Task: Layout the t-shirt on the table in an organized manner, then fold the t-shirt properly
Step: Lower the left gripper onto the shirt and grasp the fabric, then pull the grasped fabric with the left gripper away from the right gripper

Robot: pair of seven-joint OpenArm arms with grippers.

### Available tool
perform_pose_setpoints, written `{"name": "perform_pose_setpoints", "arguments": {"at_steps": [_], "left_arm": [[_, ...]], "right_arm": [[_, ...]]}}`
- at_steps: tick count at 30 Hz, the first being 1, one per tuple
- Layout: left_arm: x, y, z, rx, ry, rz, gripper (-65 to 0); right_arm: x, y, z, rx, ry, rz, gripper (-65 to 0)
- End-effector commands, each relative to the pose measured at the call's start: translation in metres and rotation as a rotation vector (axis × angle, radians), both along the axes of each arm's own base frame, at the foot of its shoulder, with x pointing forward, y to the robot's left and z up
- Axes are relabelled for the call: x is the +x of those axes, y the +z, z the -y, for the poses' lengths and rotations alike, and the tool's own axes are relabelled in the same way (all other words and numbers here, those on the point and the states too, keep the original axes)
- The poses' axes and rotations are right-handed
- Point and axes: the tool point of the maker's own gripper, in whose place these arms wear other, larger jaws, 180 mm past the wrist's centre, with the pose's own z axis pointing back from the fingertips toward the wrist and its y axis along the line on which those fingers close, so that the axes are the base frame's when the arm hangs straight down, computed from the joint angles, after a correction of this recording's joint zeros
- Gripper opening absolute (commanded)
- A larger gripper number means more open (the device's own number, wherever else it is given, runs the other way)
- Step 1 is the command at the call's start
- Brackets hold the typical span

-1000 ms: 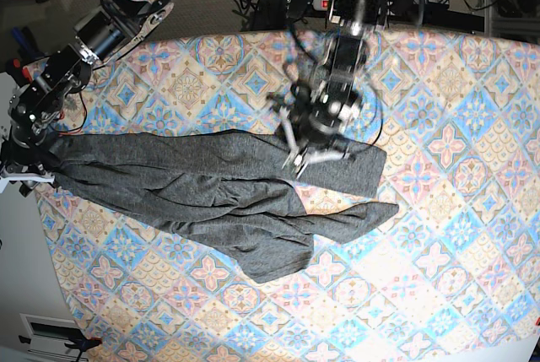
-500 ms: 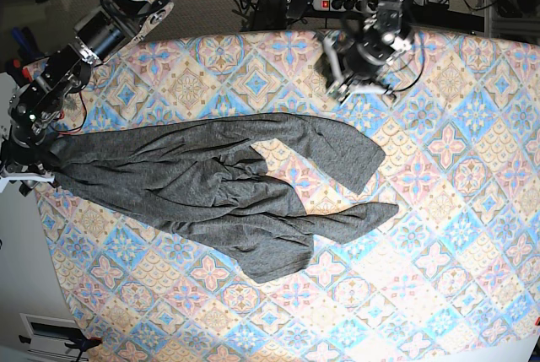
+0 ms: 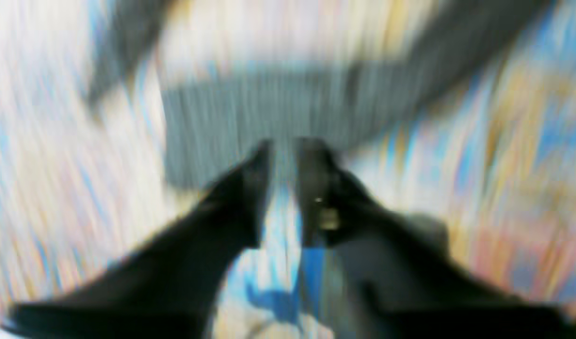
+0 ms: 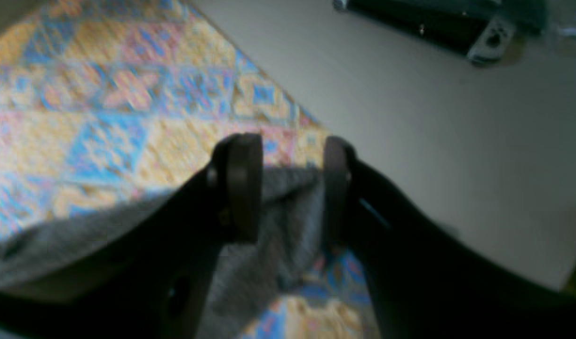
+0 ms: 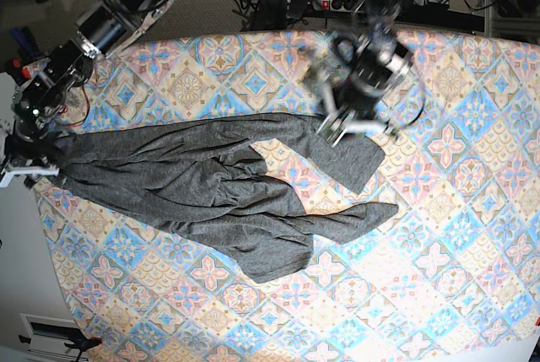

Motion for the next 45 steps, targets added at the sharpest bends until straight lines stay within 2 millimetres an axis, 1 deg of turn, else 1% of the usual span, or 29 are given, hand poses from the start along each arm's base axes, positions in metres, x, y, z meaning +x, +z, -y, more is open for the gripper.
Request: {"name": "perform_pose_setpoints", "arguments": {"at_steps": [1, 3, 4, 5, 7, 9, 12, 14, 17, 20, 21, 24, 25, 27, 31, 33, 35, 37, 39, 41, 42, 44, 45], "left_arm": [[0.008, 0.011, 0.01, -0.022, -0.011, 0.037, -44.0], [0.02, 0.013, 0.026, -0.003, -0.056, 0.043, -34.6], [0.025, 0.012, 0.038, 0.009, -0.093, 0.033, -31.7], [0.029, 0.01, 0.049, 0.027, -0.126, 0.018, -30.4], [0.037, 0.005, 0.063, 0.075, -0.171, -0.021, -30.0], [0.044, -0.002, 0.069, 0.107, -0.195, -0.057, -30.0], [0.054, -0.013, 0.073, 0.122, -0.212, -0.089, -30.0], [0.057, -0.019, 0.077, 0.114, -0.225, -0.111, -30.0], [0.061, -0.02, 0.089, 0.052, -0.248, -0.127, -30.0], [0.066, -0.017, 0.1, -0.019, -0.267, -0.134, -30.0], [0.067, -0.016, 0.103, -0.043, -0.269, -0.14, -30.0], [0.08, -0.011, 0.1, -0.135, -0.219, -0.145, -30.0], [0.083, -0.008, 0.103, -0.168, -0.215, -0.148, -30.0], [0.085, -0.01, 0.112, -0.224, -0.226, -0.176, -30.0], [0.081, -0.031, 0.123, -0.285, -0.234, -0.265, -30.0], [0.082, -0.036, 0.131, -0.335, -0.24, -0.281, -30.0], [0.078, -0.045, 0.137, -0.361, -0.245, -0.308, -30.0], [0.077, -0.053, 0.139, -0.362, -0.247, -0.338, -30.1], [0.071, -0.066, 0.14, -0.365, -0.245, -0.382, -30.2], [0.072, -0.07, 0.141, -0.362, -0.246, -0.399, -33.0], [0.073, -0.072, 0.142, -0.36, -0.247, -0.406, -36.3], [0.076, -0.073, 0.142, -0.357, -0.248, -0.412, -48.3], [0.08, -0.069, 0.142, -0.355, -0.25, -0.402, -56.7]], "right_arm": [[0.011, 0.021, -0.002, -0.046, 0.032, 0.054, -43.7], [0.011, 0.013, -0.01, -0.049, 0.06, 0.028, -43.7], [0.01, 0.009, -0.012, -0.049, 0.069, 0.013, -43.7], [0.007, 0.006, -0.013, -0.049, 0.071, 0.004, -43.7], [0.003, 0.001, -0.013, -0.048, 0.072, -0.011, -43.7], [0.0, 0.001, -0.013, -0.054, 0.072, -0.015, -43.7], [0.001, 0.013, -0.013, -0.076, 0.072, 0.008, -43.7], [0.001, 0.02, -0.013, -0.09, 0.074, 0.021, -43.7], [0.001, 0.023, -0.013, -0.097, 0.075, 0.027, -43.7], [0.001, 0.022, -0.013, -0.096, 0.075, 0.026, -43.7], [0.001, 0.022, -0.013, -0.096, 0.075, 0.026, -43.7], [0.001, 0.022, -0.013, -0.096, 0.075, 0.026, -43.7], [0.001, 0.022, -0.013, -0.096, 0.075, 0.026, -43.7], [0.001, 0.022, -0.013, -0.096, 0.075, 0.026, -43.7], [0.001, 0.022, -0.013, -0.096, 0.075, 0.026, -43.7], [0.001, 0.022, -0.013, -0.096, 0.075, 0.026, -43.7], [0.001, 0.022, -0.013, -0.096, 0.075, 0.026, -43.7], [0.001, 0.022, -0.013, -0.096, 0.075, 0.026, -43.7], [0.001, 0.022, -0.013, -0.096, 0.075, 0.026, -43.7], [0.001, 0.022, -0.013, -0.096, 0.075, 0.026, -43.7], [0.001, 0.022, -0.013, -0.096, 0.075, 0.026, -43.7], [0.001, 0.022, -0.013, -0.096, 0.075, 0.026, -43.7], [0.001, 0.022, -0.013, -0.096, 0.075, 0.024, -43.7]]}}
